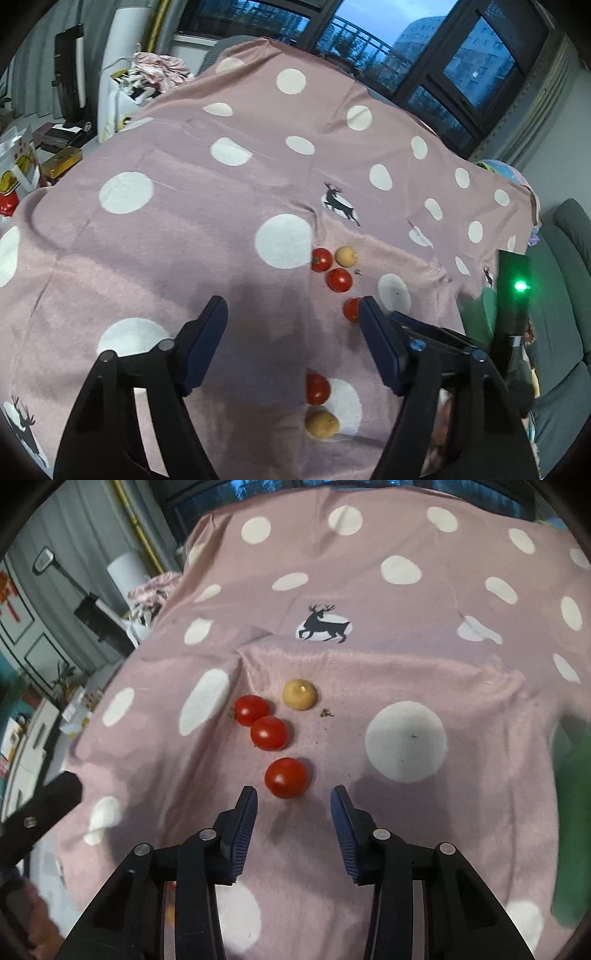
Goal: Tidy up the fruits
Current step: 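Grasp a red cherry tomato with the right gripper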
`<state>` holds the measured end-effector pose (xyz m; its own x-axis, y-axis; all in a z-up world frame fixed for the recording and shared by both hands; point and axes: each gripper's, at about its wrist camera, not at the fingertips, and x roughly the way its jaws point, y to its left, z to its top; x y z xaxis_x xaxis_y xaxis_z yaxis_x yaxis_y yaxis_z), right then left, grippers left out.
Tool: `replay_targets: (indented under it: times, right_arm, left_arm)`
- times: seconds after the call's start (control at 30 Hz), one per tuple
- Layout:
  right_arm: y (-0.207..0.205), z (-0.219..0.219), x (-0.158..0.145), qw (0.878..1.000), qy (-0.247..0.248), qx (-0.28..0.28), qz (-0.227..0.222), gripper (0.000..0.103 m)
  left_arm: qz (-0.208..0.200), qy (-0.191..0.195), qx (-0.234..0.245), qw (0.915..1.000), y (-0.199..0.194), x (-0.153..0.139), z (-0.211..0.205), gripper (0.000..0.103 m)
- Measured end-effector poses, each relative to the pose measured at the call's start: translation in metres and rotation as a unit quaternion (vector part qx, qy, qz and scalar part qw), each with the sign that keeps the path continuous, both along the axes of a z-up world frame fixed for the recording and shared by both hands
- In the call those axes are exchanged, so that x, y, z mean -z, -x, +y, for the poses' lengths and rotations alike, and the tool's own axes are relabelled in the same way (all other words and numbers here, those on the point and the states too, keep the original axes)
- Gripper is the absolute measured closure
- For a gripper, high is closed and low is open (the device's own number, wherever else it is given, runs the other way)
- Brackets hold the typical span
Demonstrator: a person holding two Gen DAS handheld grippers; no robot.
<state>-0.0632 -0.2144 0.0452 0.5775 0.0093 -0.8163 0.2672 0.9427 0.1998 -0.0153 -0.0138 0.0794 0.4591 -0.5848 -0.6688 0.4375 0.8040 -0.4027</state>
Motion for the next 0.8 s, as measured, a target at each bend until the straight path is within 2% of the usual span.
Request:
replay_targets:
  times: [0.1,0.2,0.23,0.43,0.53,0.63,0.8]
  right_arm:
    - [-0.008,0.001,0.005,1.000,-0.006,-0.013,-0.003,0.061]
    - [-0.014,0.001,0.014,1.000,-0.001,-0.019,0.000,0.073]
    - [-0.016,-0.001,0.016,1.000,-0.003,-0.017,0.001,0.073]
    - [-0.012,-0.014,0.016,0.999,-0.034,-0.011,0.011,0.074]
    - [-0.003,-0.026,0.007,0.999,-0.053,-0.002,0.006,0.074]
    - [0.009,-0.039,-0.005,0.998,-0.061,0.013,-0.014,0.074]
    - [0.032,-0.065,-0.019,0.995,-0.080,0.045,-0.041,0.074]
  left_arm:
    - [0.003,-0.005,0.013,0.9999,-0.005,-0.006,-0.014,0.039]
    - [0.017,0.007,0.031,0.9994,-0.015,-0.010,-0.029,0.044]
    - [0.029,0.012,0.037,0.9988,-0.021,-0.009,-0.036,0.046]
    - [0.056,-0.043,0.056,0.9959,-0.041,0.004,-0.083,0.061]
    - [0.058,-0.059,0.074,0.9938,-0.041,0.010,-0.104,0.061]
    - [0.061,-0.092,0.068,0.9916,-0.043,0.021,-0.119,0.063]
    - [0.091,-0.094,0.067,0.9892,-0.050,0.037,-0.132,0.065]
